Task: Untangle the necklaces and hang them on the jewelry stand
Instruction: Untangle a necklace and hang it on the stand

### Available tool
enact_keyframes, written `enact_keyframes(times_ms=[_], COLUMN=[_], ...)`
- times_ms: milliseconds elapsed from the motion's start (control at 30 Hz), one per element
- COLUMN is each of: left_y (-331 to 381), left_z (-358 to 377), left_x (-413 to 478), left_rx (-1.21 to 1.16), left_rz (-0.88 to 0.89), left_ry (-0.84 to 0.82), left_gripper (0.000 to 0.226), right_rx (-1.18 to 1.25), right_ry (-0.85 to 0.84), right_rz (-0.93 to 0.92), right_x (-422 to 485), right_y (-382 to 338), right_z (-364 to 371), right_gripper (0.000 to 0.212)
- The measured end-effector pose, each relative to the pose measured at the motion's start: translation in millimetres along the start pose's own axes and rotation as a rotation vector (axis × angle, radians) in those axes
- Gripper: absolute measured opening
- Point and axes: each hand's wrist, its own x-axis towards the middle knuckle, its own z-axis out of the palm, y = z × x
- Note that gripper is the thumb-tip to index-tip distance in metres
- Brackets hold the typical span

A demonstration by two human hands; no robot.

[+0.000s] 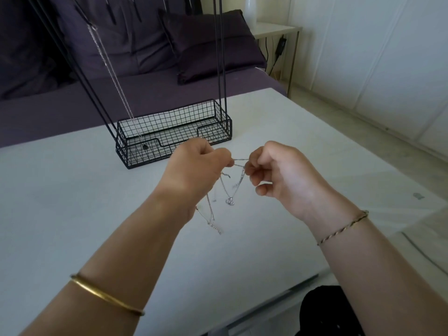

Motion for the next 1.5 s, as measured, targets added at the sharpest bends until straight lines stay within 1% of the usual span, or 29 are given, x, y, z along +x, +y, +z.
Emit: enact_keyframes(times_ms=[100,233,333,433,500,600,700,800,933,1000,1100,1200,1367,1433,1500], left_y=[2,4,5,4,3,3,4,3,0,-2,-3,-3,-4,-3,-2], left_z=[-2,-6,-6,-5,-5,-5,-6,-9,-15,-16,-15,-13,-12,-11,-10], left_x=[-1,-1,-2,-2,-2,-3,-3,-3,-3,-3,-4,-3,-2,-2,-2], left_rx=[-0.031,-0.055,-0.053,0.027,0.032,-0.070,-0.174,-0.118,0.008,0.041,0.055,0.050,0.115,0.111,0.111], left_rz=[0.026,0.000,-0.004,0.035,0.052,0.064,0.043,0.039,0.065,0.075,0.078,0.076,0.130,0.130,0.122], left_ry=[-0.021,-0.063,-0.075,-0.039,-0.010,-0.008,-0.018,-0.022,-0.027,-0.041,-0.062,-0.057,-0.025,-0.025,-0.015], left_gripper=[0.021,0.029,0.027,0.022,0.021,0.022,0.023,0.019,0.007,0.004,0.005,0.006,0.008,0.008,0.008], right_rx=[-0.010,0.025,0.098,0.129,0.132,0.186,0.206,0.126,0.068,0.114,0.219,0.301,0.362,0.302,0.165], right_ry=[0.016,0.025,-0.009,-0.032,-0.022,-0.008,-0.007,0.026,0.108,0.137,0.121,0.108,0.151,0.154,0.146], right_rz=[0.013,0.023,0.016,-0.017,-0.039,-0.046,-0.040,-0.039,-0.130,-0.181,-0.198,-0.172,-0.107,-0.117,-0.168], right_x=[1,3,4,5,5,4,3,3,3,3,2,2,4,5,5], right_y=[1,2,4,5,5,7,7,6,4,2,1,1,3,6,8], right_z=[-3,-6,-5,-1,3,8,11,8,-3,-6,-4,-2,-2,-2,-2], right_gripper=[0.019,0.021,0.021,0.023,0.022,0.017,0.017,0.021,0.024,0.022,0.021,0.020,0.017,0.019,0.025])
